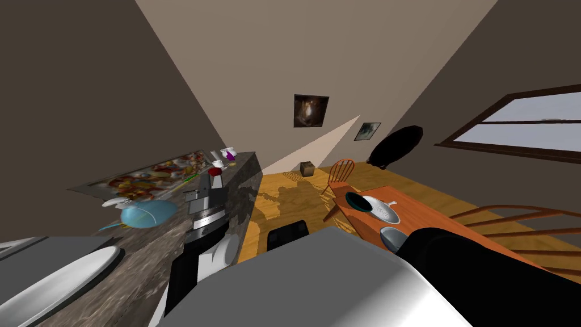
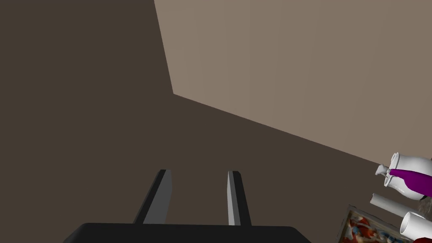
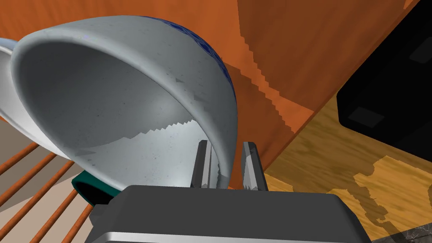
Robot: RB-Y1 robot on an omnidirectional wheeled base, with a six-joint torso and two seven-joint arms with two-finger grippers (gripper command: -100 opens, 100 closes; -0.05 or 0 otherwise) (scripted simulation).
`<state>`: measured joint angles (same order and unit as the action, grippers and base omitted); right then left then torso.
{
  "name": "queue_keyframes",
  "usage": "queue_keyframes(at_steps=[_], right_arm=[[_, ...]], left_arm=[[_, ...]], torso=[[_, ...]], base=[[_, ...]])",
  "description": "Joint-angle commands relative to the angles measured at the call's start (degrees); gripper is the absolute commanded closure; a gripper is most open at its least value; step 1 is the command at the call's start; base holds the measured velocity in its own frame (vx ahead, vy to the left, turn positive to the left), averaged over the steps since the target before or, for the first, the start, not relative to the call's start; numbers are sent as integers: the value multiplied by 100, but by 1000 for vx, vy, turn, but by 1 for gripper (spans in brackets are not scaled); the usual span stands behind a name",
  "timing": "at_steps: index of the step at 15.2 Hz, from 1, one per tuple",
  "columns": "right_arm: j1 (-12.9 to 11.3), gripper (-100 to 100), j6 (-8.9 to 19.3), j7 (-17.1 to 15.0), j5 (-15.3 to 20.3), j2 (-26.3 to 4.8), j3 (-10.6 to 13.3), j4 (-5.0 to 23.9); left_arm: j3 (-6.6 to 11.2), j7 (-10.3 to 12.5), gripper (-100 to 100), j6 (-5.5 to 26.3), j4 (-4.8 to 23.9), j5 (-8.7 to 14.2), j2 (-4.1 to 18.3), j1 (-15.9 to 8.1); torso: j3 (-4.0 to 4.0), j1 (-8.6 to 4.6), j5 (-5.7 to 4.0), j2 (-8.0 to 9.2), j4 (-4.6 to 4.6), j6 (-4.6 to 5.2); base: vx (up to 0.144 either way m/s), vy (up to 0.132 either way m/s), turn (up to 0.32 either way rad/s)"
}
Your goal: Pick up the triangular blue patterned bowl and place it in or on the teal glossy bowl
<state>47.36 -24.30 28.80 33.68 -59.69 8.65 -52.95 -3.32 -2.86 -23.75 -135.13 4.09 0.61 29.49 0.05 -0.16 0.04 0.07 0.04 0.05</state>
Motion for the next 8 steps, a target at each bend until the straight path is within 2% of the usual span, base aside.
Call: queue_keyframes(at_steps=[1, 3, 4, 8], right_arm=[[171, 100, -91, -53, -36, -190, -79, -95], [194, 100, -39, -40, -38, -163, -80, -152], [308, 100, -142, -113, -79, -380, -183, -229], [441, 100, -301, -211, -143, -683, -335, -313]], left_arm=[[0, 0, 0, 0, 0, 0, 0, 0], [0, 0, 0, 0, 0, 0, 0, 1], [0, 0, 0, 0, 0, 0, 0, 0], [0, 0, 0, 0, 0, 0, 0, 1]], torso=[[0, 0, 0, 0, 0, 0], [-6, 26, 13, -8, -4, 9], [-5, 29, 11, -8, -3, 5], [-18, 24, 27, -32, -5, -7]], base=[[28, 28, -105], [33, 48, -105], [32, 19, -52], [62, 9, -35]])
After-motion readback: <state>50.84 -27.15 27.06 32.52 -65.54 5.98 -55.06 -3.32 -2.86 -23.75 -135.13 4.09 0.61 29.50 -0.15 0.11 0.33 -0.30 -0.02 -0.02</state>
